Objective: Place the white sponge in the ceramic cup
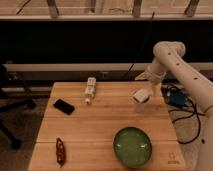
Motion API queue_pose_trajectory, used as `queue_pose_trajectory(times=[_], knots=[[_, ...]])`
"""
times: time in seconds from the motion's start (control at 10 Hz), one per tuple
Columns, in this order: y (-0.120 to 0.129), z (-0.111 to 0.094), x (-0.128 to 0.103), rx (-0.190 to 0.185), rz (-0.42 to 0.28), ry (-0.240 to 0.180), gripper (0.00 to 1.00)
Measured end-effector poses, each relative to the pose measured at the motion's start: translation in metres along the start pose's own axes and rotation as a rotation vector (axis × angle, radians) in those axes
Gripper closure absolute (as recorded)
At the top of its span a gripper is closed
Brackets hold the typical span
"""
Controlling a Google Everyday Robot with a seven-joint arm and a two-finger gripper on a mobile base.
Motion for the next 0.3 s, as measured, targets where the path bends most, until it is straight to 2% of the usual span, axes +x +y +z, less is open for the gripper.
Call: queue_pose_trajectory(times=[0.2, 0.3], knots=[[-0.0004, -0.0138, 0.0087, 0.025, 0.010, 0.011, 0.20], [0.0015, -0.0153, 0.0064, 0.010, 0.007, 0.004, 0.20]])
